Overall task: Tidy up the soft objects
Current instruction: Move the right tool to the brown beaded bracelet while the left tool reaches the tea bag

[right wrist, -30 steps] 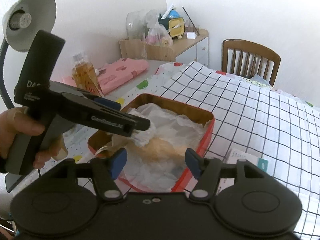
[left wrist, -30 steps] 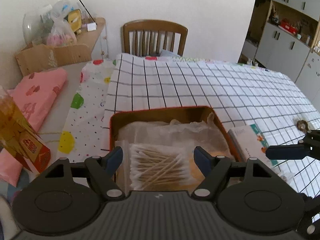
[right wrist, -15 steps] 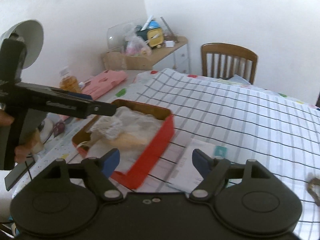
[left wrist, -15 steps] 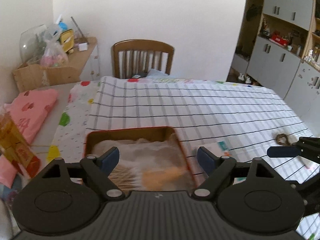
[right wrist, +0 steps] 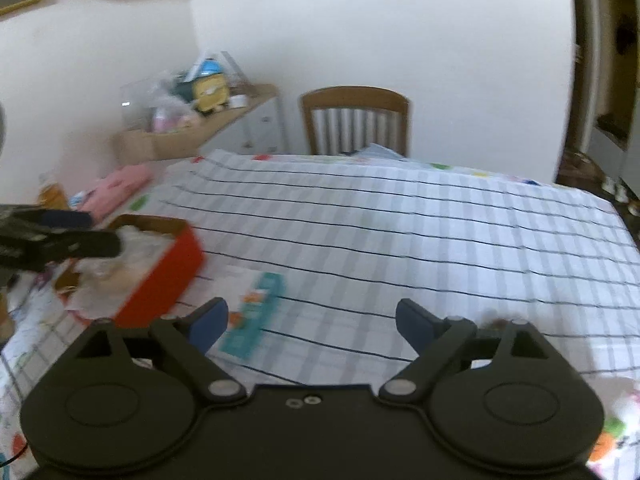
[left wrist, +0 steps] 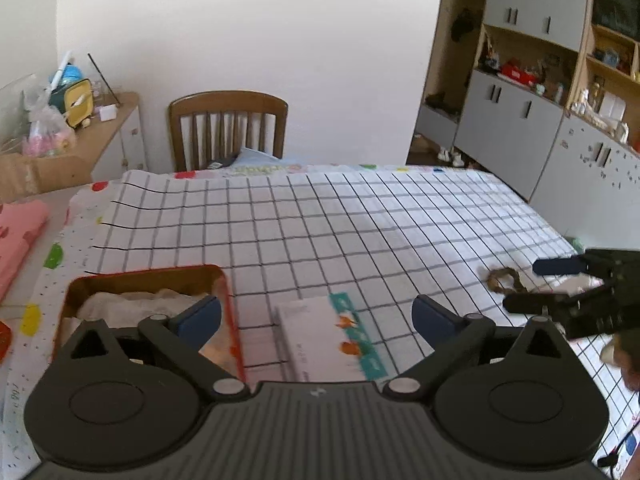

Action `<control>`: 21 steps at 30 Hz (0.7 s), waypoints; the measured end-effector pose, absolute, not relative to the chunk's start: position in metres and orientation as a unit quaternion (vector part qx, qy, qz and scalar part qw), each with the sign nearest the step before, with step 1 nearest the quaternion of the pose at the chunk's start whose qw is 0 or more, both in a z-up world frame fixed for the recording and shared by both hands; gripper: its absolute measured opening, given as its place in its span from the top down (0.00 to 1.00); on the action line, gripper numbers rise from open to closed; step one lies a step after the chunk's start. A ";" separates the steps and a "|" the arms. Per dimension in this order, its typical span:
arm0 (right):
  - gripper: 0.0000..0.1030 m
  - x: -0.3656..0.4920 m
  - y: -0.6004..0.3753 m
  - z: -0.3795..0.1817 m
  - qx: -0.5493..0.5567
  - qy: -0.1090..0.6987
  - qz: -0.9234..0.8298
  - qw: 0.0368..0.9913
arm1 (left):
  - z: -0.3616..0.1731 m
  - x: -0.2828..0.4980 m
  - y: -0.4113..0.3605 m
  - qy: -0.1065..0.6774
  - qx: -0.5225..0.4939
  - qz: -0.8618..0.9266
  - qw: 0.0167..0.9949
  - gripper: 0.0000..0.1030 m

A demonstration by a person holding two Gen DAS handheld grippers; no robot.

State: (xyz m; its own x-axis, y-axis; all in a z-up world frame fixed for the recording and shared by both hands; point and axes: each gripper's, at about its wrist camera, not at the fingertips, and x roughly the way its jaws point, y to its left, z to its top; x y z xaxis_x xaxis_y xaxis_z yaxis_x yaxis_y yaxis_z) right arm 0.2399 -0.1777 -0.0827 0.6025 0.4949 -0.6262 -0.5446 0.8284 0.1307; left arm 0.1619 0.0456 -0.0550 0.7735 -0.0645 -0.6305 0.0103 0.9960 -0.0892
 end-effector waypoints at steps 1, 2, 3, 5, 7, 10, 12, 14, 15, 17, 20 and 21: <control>0.12 0.244 -0.185 -0.086 -0.036 0.341 0.282 0.896 | -0.058 0.162 0.040 0.338 -0.040 -0.023 0.940 0.01; 0.12 0.247 -0.191 -0.088 -0.035 0.344 0.275 0.897 | -0.060 0.162 0.034 0.340 -0.043 -0.027 0.939 0.01; 0.12 0.251 -0.199 -0.092 -0.034 0.348 0.267 0.898 | -0.063 0.162 0.029 0.342 -0.047 -0.030 0.938 0.01; 0.12 0.259 -0.211 -0.100 -0.033 0.354 0.252 0.900 | -0.069 0.162 0.020 0.346 -0.048 -0.030 0.936 0.01; 0.12 0.266 -0.222 -0.109 -0.030 0.361 0.241 0.900 | -0.076 0.163 0.009 0.354 -0.045 -0.025 0.934 0.01; 0.12 0.278 -0.236 -0.122 -0.026 0.372 0.229 0.899 | -0.087 0.164 -0.005 0.364 -0.043 -0.022 0.930 0.01; 0.12 0.287 -0.240 -0.131 -0.022 0.381 0.219 0.898 | -0.095 0.165 -0.012 0.371 -0.043 -0.020 0.927 0.01; 0.12 0.293 -0.242 -0.137 -0.020 0.386 0.215 0.897 | -0.104 0.165 -0.019 0.382 -0.044 -0.018 0.923 0.01; 0.12 0.298 -0.242 -0.142 -0.019 0.391 0.213 0.895 | -0.107 0.164 -0.022 0.385 -0.041 -0.018 0.922 0.01; 0.12 0.303 -0.242 -0.148 -0.020 0.396 0.211 0.893 | -0.115 0.164 -0.028 0.391 -0.034 -0.011 0.920 0.01; 0.14 0.311 -0.240 -0.156 -0.029 0.404 0.207 0.890 | -0.125 0.165 -0.035 0.400 -0.030 -0.009 0.916 0.01; 0.15 0.314 -0.237 -0.158 -0.032 0.407 0.204 0.890 | -0.128 0.166 -0.036 0.402 -0.030 -0.008 0.915 0.01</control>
